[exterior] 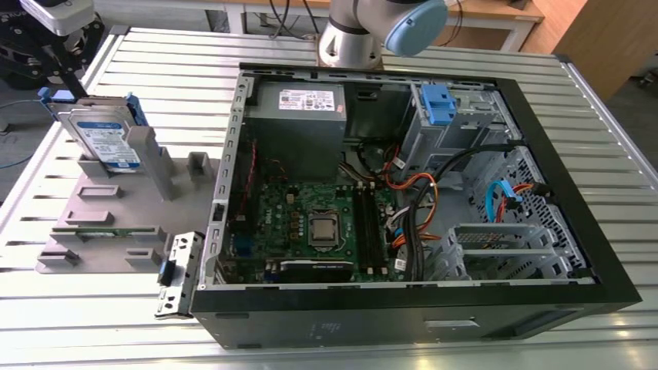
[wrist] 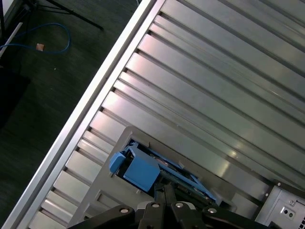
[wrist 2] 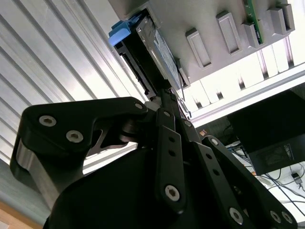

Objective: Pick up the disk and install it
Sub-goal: 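Pick up the disk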

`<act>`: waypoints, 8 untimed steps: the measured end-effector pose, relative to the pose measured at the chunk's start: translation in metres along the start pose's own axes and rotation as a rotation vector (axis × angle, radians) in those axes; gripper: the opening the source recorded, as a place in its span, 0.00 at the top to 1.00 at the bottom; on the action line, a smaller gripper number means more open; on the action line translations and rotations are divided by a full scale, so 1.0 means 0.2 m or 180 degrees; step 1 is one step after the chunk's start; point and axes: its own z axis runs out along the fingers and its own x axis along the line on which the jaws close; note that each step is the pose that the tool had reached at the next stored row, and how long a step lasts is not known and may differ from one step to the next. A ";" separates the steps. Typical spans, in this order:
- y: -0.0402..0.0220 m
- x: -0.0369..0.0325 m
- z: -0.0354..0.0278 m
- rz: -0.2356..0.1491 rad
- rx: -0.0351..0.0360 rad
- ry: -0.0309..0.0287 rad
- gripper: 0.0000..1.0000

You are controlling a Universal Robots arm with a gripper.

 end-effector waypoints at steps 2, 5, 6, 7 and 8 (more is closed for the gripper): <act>0.000 0.000 0.000 0.0000 0.0000 0.0000 0.89; 0.000 0.000 0.000 0.0000 0.0000 0.0000 0.89; 0.000 0.000 0.000 0.0000 0.0000 0.0000 0.89; 0.000 0.000 0.000 -0.0001 0.0000 0.0000 0.89; 0.000 0.000 0.000 -0.0004 0.0000 0.0000 0.89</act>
